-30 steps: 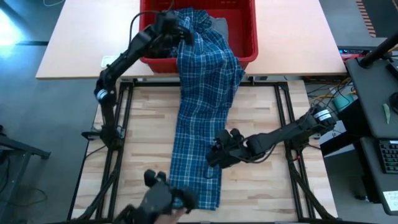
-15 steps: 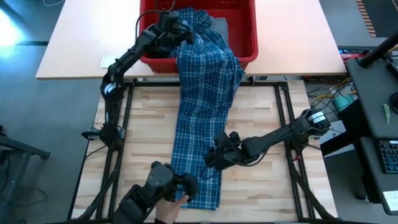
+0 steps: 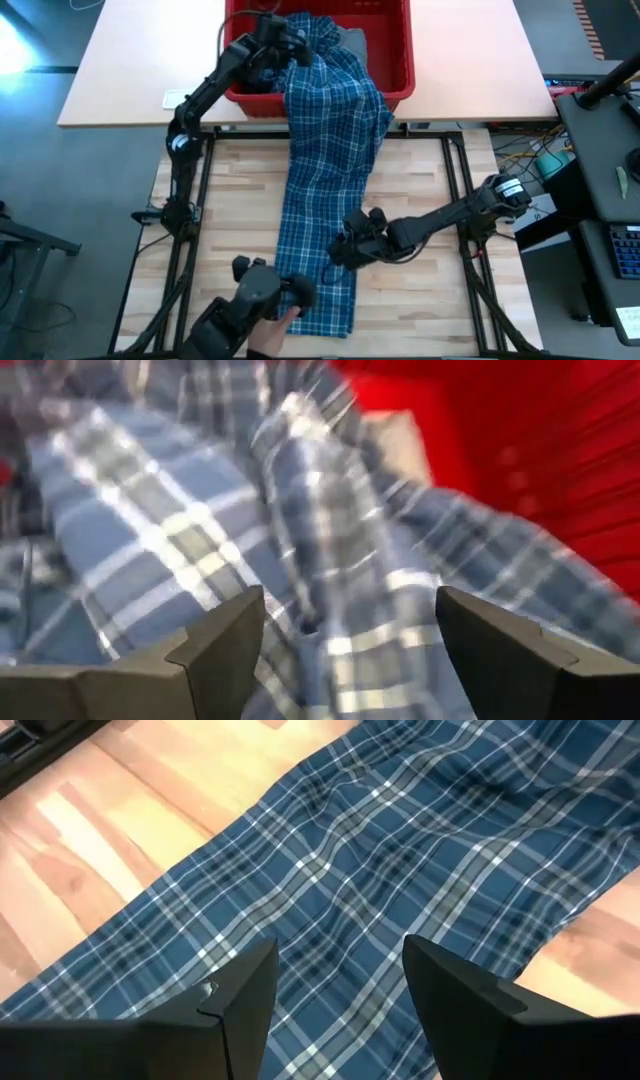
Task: Fold Laundry from Bin
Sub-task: Fold the blue patterned pants
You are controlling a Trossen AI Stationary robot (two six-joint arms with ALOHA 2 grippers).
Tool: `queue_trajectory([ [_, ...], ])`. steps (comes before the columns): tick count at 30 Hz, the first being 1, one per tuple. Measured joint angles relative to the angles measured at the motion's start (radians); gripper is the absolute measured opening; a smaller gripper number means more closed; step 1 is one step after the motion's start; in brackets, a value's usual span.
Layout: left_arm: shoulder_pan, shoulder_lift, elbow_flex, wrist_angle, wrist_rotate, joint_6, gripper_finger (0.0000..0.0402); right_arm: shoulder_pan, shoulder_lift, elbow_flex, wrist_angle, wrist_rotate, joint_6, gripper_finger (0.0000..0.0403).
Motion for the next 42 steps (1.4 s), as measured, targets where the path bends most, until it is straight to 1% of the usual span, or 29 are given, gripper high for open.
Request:
queue_trajectory([
  [1, 0.000, 0.011, 0.000, -0.005, -0.007, -0.002, 0.0274, -0.001, 0.000, 0.000, 0.000, 0.000, -0.006, 0.0210],
  [8, -0.009, 0.067, 0.000, -0.027, 0.028, -0.026, 0.0260, -0.007, 0.000, 0.000, 0.000, 0.000, -0.025, 0.0210],
  [11, -0.013, 0.069, 0.000, -0.019, 0.042, -0.013, 0.0236, -0.007, 0.000, 0.000, 0.000, 0.000, -0.025, 0.0210],
  [13, -0.014, 0.069, 0.005, -0.016, 0.051, 0.003, 0.0196, -0.007, 0.000, 0.000, 0.000, 0.000, -0.025, 0.0210],
  [14, -0.016, 0.069, 0.009, -0.016, 0.052, 0.008, 0.0170, -0.007, 0.000, 0.000, 0.000, 0.000, -0.025, 0.0210],
  [16, -0.019, 0.068, 0.019, -0.014, 0.056, 0.021, 0.0105, -0.007, 0.000, 0.000, 0.000, 0.001, -0.026, 0.0210],
  [18, -0.021, 0.058, 0.019, 0.000, 0.085, 0.041, 0.0035, -0.007, 0.000, 0.000, 0.000, 0.012, -0.034, 0.0210],
  [19, -0.020, 0.053, 0.019, 0.007, 0.106, 0.044, 0.0019, -0.007, 0.000, 0.000, 0.000, 0.016, -0.038, 0.0210],
  [22, -0.020, 0.031, 0.019, 0.010, 0.158, 0.048, 0.0012, -0.007, 0.000, 0.000, -0.001, 0.017, -0.052, 0.0210],
  [24, -0.020, 0.013, 0.019, 0.009, 0.173, 0.057, 0.0004, -0.007, 0.000, 0.000, 0.000, 0.017, -0.052, 0.0210],
  [28, -0.036, -0.042, 0.019, 0.007, 0.189, 0.082, 0.0001, -0.007, 0.000, 0.000, 0.000, 0.018, -0.061, 0.0210],
  [32, -0.064, -0.086, 0.019, -0.013, 0.182, 0.106, 0.0001, -0.007, 0.000, 0.000, -0.001, 0.024, -0.075, 0.0210],
  [35, -0.077, -0.092, 0.019, -0.044, 0.178, 0.111, 0.0000, -0.007, 0.000, 0.000, 0.000, 0.043, -0.089, 0.0210],
  [42, -0.125, -0.108, 0.018, -0.107, 0.154, 0.172, 0.0000, -0.023, 0.000, 0.029, 0.000, 0.044, -0.190, 0.0210],
])
